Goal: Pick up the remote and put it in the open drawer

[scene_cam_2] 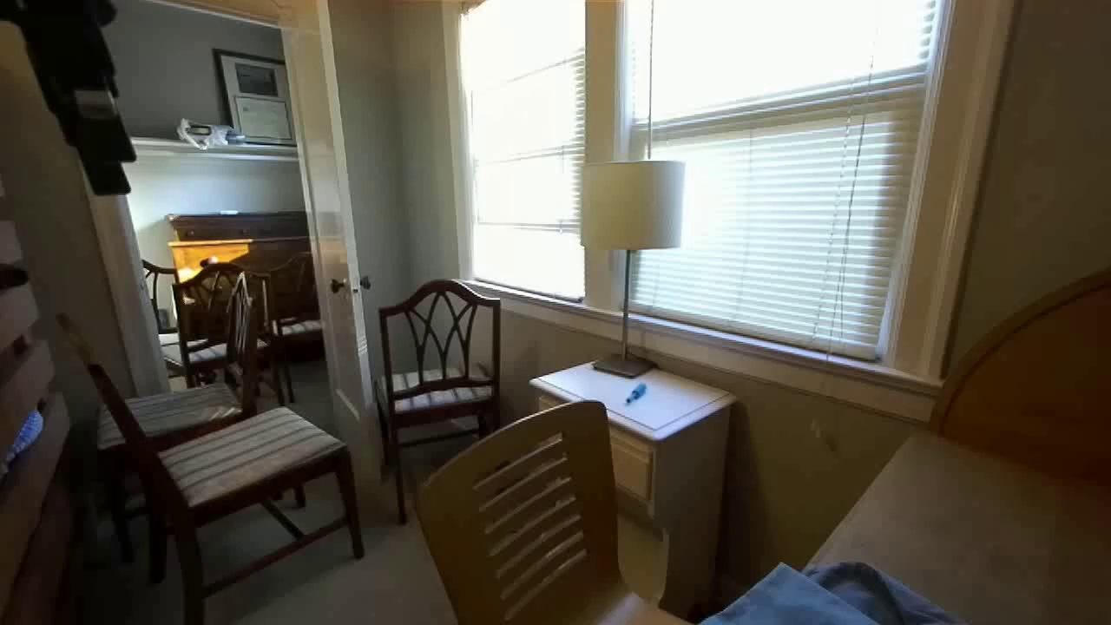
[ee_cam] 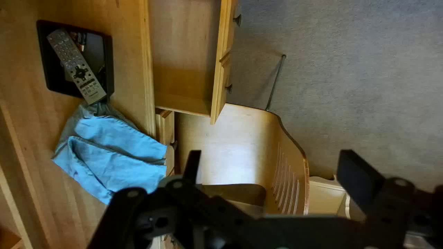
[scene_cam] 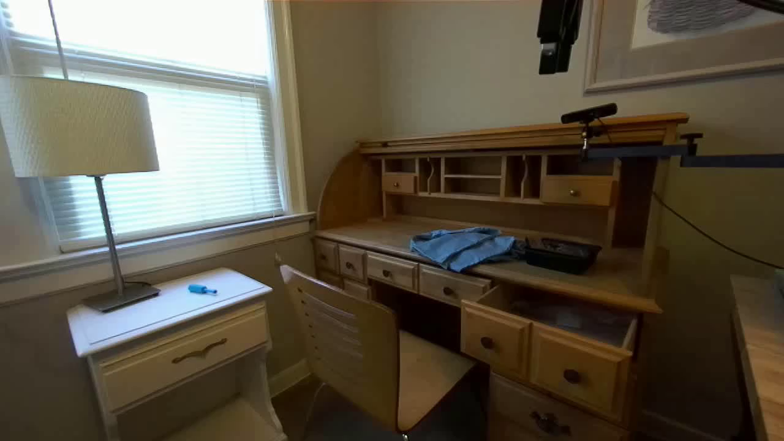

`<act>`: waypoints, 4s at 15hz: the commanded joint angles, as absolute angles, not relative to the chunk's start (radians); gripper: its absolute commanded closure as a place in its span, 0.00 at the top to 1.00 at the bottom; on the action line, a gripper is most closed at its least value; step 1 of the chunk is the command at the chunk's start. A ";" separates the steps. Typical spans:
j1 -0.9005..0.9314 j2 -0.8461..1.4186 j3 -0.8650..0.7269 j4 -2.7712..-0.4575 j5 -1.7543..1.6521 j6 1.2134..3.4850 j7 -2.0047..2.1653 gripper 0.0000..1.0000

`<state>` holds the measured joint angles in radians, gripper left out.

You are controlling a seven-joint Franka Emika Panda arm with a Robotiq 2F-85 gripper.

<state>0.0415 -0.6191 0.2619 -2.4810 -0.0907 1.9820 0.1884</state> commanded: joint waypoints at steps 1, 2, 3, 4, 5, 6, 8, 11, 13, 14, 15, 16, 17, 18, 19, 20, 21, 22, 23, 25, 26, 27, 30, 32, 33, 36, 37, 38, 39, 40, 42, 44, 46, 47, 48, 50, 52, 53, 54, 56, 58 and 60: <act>0.065 -0.615 0.242 -2.478 -0.104 1.978 0.200 1.00; 0.065 -0.615 0.242 -2.478 -0.104 1.978 0.200 1.00; 0.065 -0.615 0.242 -2.478 -0.104 1.978 0.200 1.00; 0.065 -0.615 0.242 -2.478 -0.104 1.978 0.200 1.00; 0.065 -0.615 0.242 -2.478 -0.104 1.978 0.200 1.00; 0.065 -0.615 0.242 -2.478 -0.104 1.978 0.200 1.00; 0.065 -0.615 0.242 -2.478 -0.104 1.978 0.200 1.00; 0.058 -0.623 0.237 -2.503 -0.111 1.992 0.215 1.00; 0.051 -0.623 0.216 -2.537 -0.122 2.028 0.195 1.00; 0.043 -0.624 0.203 -2.558 -0.129 2.059 0.190 1.00; 0.031 -0.622 0.195 -2.576 -0.143 2.085 0.197 1.00; 0.016 -0.619 0.185 -2.597 -0.157 2.122 0.209 1.00; 0.006 -0.612 0.172 -2.612 -0.162 2.147 0.215 1.00; -0.020 -0.610 0.177 -2.627 -0.182 2.168 0.255 1.00; -0.028 -0.607 0.172 -2.634 -0.185 2.172 0.264 1.00; 0.001 -0.606 0.164 -2.607 -0.160 2.133 0.222 1.00; -0.006 -0.603 0.160 -2.614 -0.162 2.138 0.223 1.00; -0.004 -0.601 0.159 -2.613 -0.161 2.138 0.223 1.00; -0.001 -0.601 0.160 -2.612 -0.161 2.138 0.223 1.00; 0.001 -0.602 0.161 -2.611 -0.161 2.138 0.223 1.00; -0.025 -0.585 0.181 -2.619 -0.199 2.176 0.264 1.00; -0.057 -0.564 0.199 -2.633 -0.247 2.229 0.305 1.00; -0.123 -0.503 0.205 -2.658 -0.372 2.371 0.370 1.00; -0.178 -0.443 0.205 -2.666 -0.455 2.470 0.423 1.00; -0.209 -0.412 0.209 -2.666 -0.497 2.509 0.454 1.00; -0.316 -0.301 0.214 -2.629 -0.634 2.558 0.597 1.00; -0.343 -0.266 0.210 -2.616 -0.681 2.556 0.661 1.00; -0.365 -0.235 0.198 -2.595 -0.728 2.541 0.735 1.00; -0.374 -0.201 0.180 -2.573 -0.773 2.526 0.804 1.00; -0.377 -0.169 0.158 -2.555 -0.813 2.515 0.871 1.00; -0.358 -0.110 0.103 -2.512 -0.863 2.487 0.992 1.00; -0.322 -0.062 0.056 -2.469 -0.869 2.439 1.095 1.00; -0.283 -0.100 0.006 -2.509 -0.844 2.470 1.025 1.00; -0.277 -0.082 -0.001 -2.494 -0.843 2.461 1.041 1.00; -0.273 -0.072 -0.003 -2.485 -0.842 2.458 1.052 1.00; -0.264 -0.052 0.006 -2.460 -0.833 2.398 1.117 1.00; -0.238 -0.011 -0.003 -2.423 -0.827 2.328 1.259 1.00; -0.222 0.004 -0.013 -2.410 -0.818 2.307 1.312 1.00; -0.208 0.027 -0.022 -2.396 -0.809 2.293 1.363 1.00; -0.181 0.075 -0.040 -2.362 -0.790 2.272 1.462 1.00; -0.161 0.130 -0.059 -2.324 -0.774 2.258 1.556 1.00; -0.151 0.201 -0.086 -2.271 -0.751 2.253 1.632 1.00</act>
